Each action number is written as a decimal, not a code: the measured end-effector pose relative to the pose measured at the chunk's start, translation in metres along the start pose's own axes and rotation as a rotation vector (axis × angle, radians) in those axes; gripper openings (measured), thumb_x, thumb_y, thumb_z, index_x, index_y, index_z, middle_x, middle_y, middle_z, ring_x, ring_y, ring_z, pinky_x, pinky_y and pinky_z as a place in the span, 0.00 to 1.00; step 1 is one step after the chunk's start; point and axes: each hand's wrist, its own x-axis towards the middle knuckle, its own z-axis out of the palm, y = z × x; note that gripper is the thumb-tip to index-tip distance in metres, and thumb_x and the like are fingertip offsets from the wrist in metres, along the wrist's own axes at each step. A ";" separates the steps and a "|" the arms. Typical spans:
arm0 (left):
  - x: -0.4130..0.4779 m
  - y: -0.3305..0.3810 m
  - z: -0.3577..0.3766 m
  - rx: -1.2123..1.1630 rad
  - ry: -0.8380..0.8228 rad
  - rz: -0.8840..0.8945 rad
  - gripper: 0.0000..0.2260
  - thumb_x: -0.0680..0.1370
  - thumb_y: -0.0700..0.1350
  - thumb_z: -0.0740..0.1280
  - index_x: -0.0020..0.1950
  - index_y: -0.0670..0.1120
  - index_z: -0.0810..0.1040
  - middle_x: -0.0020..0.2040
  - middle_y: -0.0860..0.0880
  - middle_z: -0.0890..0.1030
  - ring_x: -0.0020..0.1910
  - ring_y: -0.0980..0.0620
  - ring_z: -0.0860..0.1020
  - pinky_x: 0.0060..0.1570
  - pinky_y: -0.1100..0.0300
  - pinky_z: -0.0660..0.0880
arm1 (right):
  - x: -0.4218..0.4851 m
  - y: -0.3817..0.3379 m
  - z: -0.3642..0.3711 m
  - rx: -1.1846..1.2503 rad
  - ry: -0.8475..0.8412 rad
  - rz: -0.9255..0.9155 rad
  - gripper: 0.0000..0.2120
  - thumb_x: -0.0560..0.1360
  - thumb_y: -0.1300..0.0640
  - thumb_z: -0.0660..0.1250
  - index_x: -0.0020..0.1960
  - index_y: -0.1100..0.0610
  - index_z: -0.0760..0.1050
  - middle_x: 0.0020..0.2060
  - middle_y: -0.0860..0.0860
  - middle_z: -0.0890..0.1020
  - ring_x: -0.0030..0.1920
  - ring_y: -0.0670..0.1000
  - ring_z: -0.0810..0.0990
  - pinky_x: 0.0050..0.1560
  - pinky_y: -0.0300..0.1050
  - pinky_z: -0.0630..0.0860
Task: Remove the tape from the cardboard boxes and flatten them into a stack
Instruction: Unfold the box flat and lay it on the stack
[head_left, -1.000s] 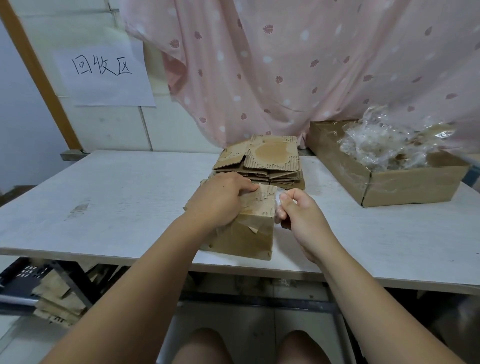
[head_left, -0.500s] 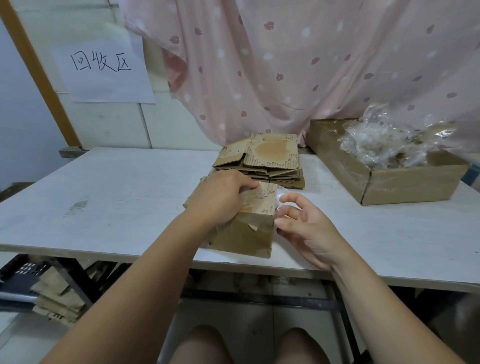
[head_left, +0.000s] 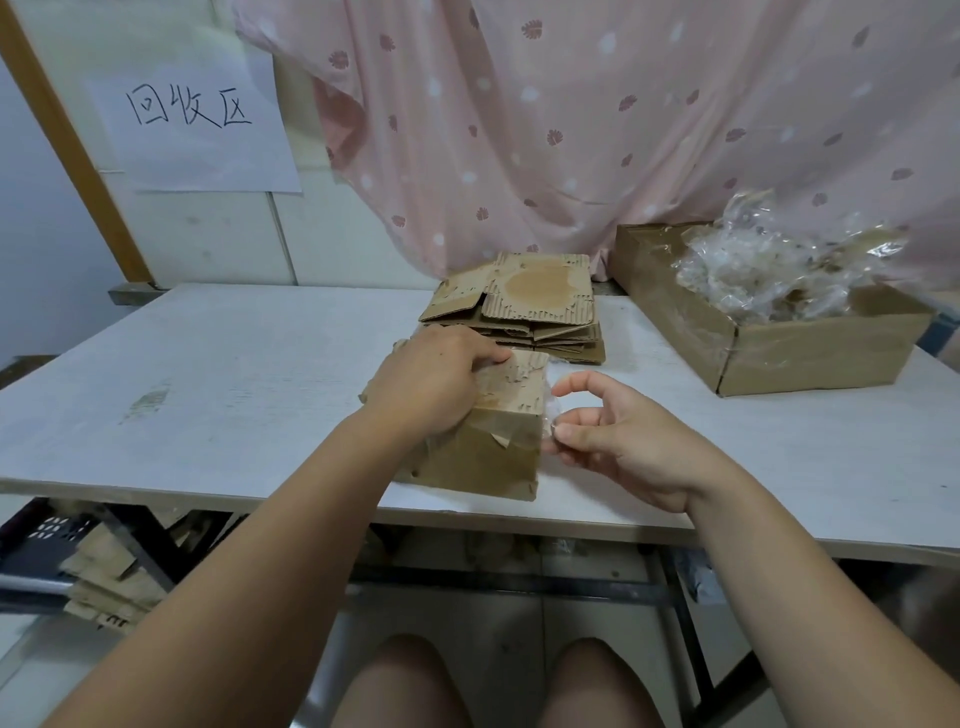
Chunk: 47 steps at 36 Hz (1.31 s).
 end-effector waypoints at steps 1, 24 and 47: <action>0.000 0.000 -0.001 -0.001 -0.003 0.003 0.25 0.75 0.35 0.57 0.64 0.59 0.76 0.66 0.56 0.74 0.66 0.52 0.69 0.59 0.49 0.72 | 0.000 -0.002 0.000 0.009 -0.007 0.016 0.14 0.76 0.72 0.62 0.56 0.57 0.70 0.31 0.52 0.80 0.38 0.50 0.82 0.39 0.38 0.77; -0.002 0.004 -0.007 -0.047 -0.018 0.103 0.18 0.75 0.48 0.56 0.60 0.50 0.81 0.60 0.51 0.79 0.61 0.51 0.73 0.63 0.57 0.67 | 0.009 -0.038 0.017 0.475 0.050 0.265 0.08 0.73 0.72 0.62 0.40 0.61 0.70 0.35 0.56 0.76 0.29 0.46 0.80 0.25 0.33 0.71; -0.024 0.013 -0.003 -0.174 0.043 0.217 0.06 0.77 0.51 0.66 0.44 0.51 0.79 0.49 0.58 0.71 0.46 0.58 0.72 0.44 0.59 0.70 | 0.016 -0.031 0.016 0.515 0.172 0.254 0.05 0.76 0.66 0.65 0.42 0.60 0.73 0.28 0.53 0.78 0.26 0.45 0.79 0.25 0.31 0.73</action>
